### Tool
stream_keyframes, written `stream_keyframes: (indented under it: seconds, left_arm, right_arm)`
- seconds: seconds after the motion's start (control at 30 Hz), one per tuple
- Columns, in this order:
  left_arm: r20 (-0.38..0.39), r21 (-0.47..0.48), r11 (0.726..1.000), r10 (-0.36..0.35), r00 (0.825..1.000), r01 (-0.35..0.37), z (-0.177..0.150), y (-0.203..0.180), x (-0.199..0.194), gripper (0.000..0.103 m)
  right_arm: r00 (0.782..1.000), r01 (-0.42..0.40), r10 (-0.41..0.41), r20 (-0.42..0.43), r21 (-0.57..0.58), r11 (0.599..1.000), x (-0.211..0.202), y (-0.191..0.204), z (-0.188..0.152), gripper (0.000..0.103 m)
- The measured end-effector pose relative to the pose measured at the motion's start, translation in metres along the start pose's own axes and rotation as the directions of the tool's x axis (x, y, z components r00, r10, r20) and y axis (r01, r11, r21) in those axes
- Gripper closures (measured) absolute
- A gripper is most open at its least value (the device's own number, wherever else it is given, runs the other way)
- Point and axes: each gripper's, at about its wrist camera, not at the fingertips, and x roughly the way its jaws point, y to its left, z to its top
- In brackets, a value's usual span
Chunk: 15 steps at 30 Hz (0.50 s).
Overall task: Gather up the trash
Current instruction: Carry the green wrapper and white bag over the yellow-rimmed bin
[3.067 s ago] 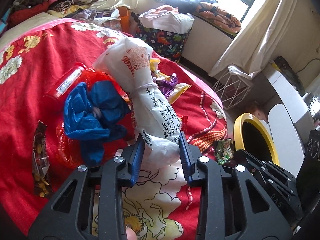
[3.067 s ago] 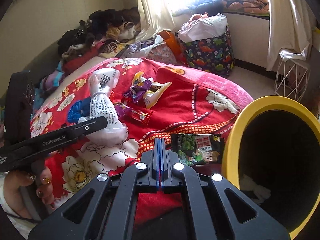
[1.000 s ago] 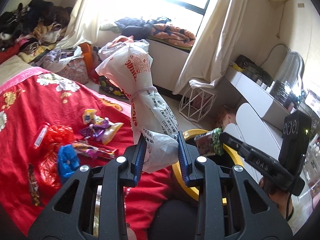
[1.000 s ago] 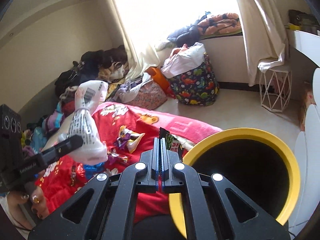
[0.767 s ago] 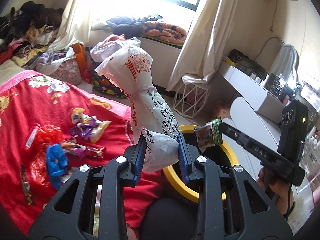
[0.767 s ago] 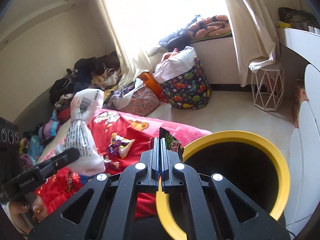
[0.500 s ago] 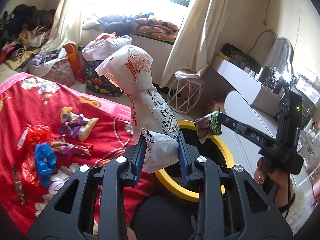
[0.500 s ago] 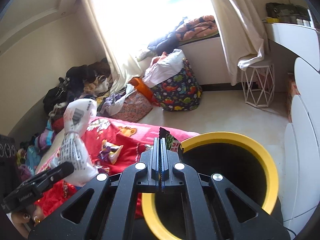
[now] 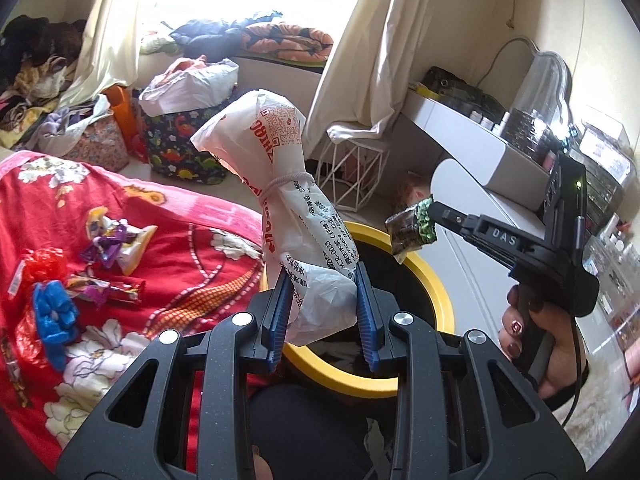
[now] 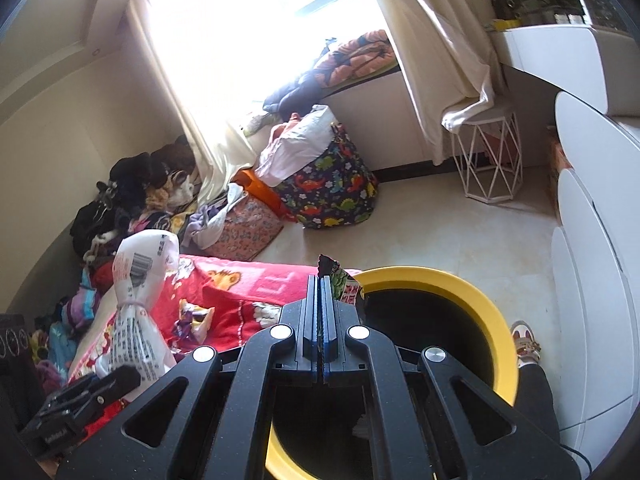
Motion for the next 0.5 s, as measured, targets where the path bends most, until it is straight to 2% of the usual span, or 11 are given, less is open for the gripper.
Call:
stream_keyframes:
  seconds: [0.5]
  left_arm:
    - [-0.091,0.034,0.998,-0.049,0.995,0.053,-0.012,-0.025,0.041,0.079]
  right_arm:
    - [0.998,0.054,-0.053,-0.022,0.070,0.996,0.001,-0.029,-0.007,0.102]
